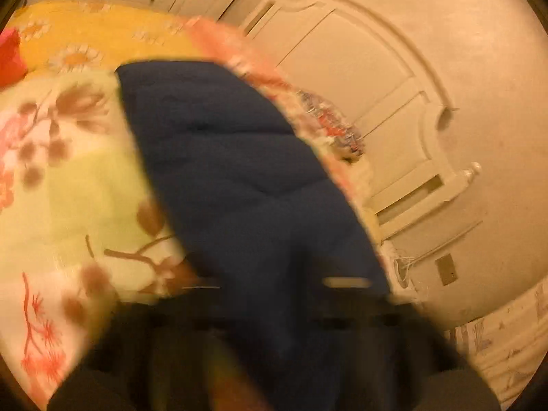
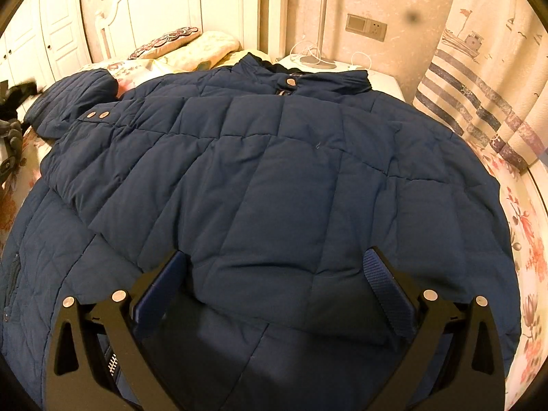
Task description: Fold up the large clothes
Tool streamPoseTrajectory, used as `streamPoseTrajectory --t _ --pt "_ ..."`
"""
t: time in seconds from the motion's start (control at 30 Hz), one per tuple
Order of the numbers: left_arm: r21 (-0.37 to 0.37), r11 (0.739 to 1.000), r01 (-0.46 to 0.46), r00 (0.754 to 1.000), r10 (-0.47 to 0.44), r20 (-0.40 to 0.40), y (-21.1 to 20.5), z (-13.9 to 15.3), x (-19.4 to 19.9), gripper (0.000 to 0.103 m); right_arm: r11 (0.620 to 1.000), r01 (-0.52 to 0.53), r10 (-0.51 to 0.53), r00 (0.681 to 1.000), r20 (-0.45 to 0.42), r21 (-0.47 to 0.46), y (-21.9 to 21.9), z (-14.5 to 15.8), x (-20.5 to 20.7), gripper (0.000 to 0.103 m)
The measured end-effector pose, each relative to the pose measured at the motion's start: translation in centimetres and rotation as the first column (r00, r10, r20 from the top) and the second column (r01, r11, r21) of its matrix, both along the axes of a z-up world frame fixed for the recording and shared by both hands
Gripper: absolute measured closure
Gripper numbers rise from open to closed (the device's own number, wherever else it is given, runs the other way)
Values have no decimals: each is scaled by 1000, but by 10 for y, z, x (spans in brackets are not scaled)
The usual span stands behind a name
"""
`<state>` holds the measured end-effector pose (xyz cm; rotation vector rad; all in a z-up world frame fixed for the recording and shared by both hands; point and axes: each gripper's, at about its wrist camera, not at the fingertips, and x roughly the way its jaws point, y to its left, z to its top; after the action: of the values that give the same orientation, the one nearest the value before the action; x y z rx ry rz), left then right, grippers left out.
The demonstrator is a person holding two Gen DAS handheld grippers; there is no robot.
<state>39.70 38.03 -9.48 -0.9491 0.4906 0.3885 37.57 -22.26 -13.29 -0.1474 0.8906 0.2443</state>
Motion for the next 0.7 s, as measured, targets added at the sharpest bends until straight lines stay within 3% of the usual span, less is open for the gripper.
streamPoseTrajectory --t 0.07,0.17,0.23,0.27,0.33,0.37,0.4,0.43,0.47,0.5,0.53,0.57,0.6,0.63,0.67,0.7 --pt "19 1000 -9 998 8 66 -6 12 -12 97 1000 0 0 1000 -1 3 0 0 0 4" --pt "215 976 42 986 -75 147 -58 57 -35 97 1000 4 -4 1000 5 22 -1 2 -1 4" --pt "342 933 111 962 -187 197 -106 86 -47 98 998 39 -41 999 34 53 -8 6 -2 5" --pt "415 897 155 944 -258 205 -136 101 -49 97 995 60 -64 997 51 76 -13 9 -4 5" --pt "562 781 273 886 -431 169 -210 121 -53 97 978 120 -142 982 124 169 -31 21 -12 5" --pt "625 704 337 845 -519 128 -247 125 -54 97 966 144 -180 971 155 214 -40 27 -16 5" --pt "686 608 401 797 -600 66 -290 124 -56 97 942 178 -237 953 187 285 -54 33 -22 5" --pt "719 535 443 763 -646 11 -321 120 -56 94 909 211 -297 933 202 360 -70 37 -27 5" --pt "762 413 499 711 -697 -87 -367 108 -59 93 882 232 -336 920 204 410 -81 40 -30 5" --pt "794 306 525 684 -707 -180 -403 94 -61 93 841 261 -390 899 197 473 -97 41 -33 5" --pt "812 220 540 669 -697 -256 -434 79 -61 90 803 291 -440 878 189 520 -111 41 -37 5" --pt "818 100 567 644 -673 -364 -468 55 -64 82 778 306 -469 864 183 548 -119 41 -39 5" --pt "793 4 609 602 -653 -459 -495 29 -67 77 751 317 -493 852 174 579 -128 40 -41 5" --pt "743 -62 667 544 -641 -541 -508 4 -64 62 722 326 -512 845 155 610 -135 38 -42 5" --pt "695 -107 711 494 -627 -602 -520 -15 -63 42 708 334 -520 843 139 622 -139 37 -42 5" --pt "702 -152 696 508 -587 -630 -530 -33 -68 40 700 343 -525 842 126 627 -141 35 -41 5"
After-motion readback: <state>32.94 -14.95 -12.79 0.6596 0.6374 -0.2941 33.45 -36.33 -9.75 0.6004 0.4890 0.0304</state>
